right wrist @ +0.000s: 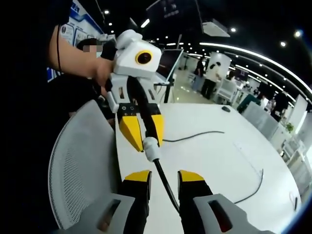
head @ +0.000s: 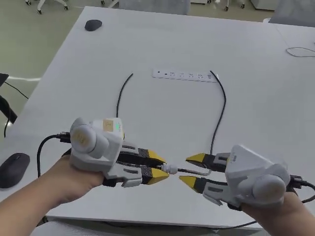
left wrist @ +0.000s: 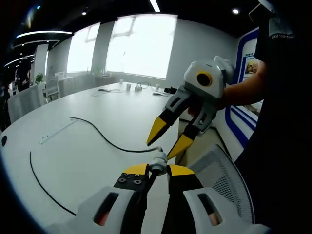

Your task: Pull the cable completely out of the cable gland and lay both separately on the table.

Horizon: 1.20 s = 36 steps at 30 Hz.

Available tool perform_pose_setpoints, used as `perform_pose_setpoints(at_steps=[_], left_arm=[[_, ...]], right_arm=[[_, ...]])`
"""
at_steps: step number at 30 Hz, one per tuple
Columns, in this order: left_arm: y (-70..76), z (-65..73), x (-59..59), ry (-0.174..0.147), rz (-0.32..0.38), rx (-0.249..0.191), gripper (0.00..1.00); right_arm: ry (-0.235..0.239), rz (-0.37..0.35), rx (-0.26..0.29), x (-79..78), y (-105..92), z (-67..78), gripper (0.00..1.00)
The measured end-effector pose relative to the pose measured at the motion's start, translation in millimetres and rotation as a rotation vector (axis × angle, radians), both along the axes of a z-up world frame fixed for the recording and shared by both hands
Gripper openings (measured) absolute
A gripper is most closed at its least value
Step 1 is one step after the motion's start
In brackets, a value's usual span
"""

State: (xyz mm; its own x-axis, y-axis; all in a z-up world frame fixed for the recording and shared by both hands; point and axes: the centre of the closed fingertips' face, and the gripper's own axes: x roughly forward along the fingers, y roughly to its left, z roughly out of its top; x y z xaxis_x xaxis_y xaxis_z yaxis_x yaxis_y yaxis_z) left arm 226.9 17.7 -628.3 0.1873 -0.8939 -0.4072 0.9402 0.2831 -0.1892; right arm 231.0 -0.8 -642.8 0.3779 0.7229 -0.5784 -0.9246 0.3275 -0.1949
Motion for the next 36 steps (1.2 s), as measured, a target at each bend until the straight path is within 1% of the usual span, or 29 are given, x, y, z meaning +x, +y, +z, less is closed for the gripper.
perform_pose_setpoints(at_steps=[5,6,7,8,10,11,17,19,27,36], left_arm=[[-0.3,-1.7,-0.7,0.001,0.001,0.006,0.15],[-0.3,-2.3,-0.7,0.000,0.001,0.009,0.15],[-0.3,-3.3,-0.6,0.000,0.003,0.010,0.15],[-0.2,-4.0,-0.6,0.000,0.003,0.011,0.15],[0.0,-5.9,-0.9,0.004,0.001,0.017,0.15],[0.1,-6.6,-0.9,0.003,0.001,0.020,0.15],[0.8,-8.8,-1.4,0.007,0.001,0.025,0.15],[1.0,-9.5,-1.8,0.009,-0.001,0.027,0.15],[0.9,-9.6,-1.4,-0.001,-0.001,0.029,0.15],[-1.7,-8.6,1.5,-0.010,0.005,0.026,0.15]], right_arm=[[-0.006,-0.005,0.001,-3.5,4.7,0.0,0.10],[-0.017,-0.004,-0.005,-3.7,5.7,-0.5,0.09],[-0.043,-0.006,-0.026,-2.3,5.4,-1.7,0.07],[-0.051,-0.008,-0.035,-2.1,5.6,-2.7,0.06],[-0.044,-0.016,-0.030,-2.5,6.4,-3.2,0.04],[-0.038,-0.016,-0.015,-3.7,8.4,-2.3,0.04],[-0.058,-0.019,-0.029,-4.1,10.8,-2.2,0.02],[-0.051,-0.023,-0.030,-4.6,11.0,-3.3,0.02],[-0.054,-0.033,-0.038,-3.8,10.7,-4.6,0.00],[-0.033,-0.053,-0.027,-0.1,7.9,-5.3,0.00]])
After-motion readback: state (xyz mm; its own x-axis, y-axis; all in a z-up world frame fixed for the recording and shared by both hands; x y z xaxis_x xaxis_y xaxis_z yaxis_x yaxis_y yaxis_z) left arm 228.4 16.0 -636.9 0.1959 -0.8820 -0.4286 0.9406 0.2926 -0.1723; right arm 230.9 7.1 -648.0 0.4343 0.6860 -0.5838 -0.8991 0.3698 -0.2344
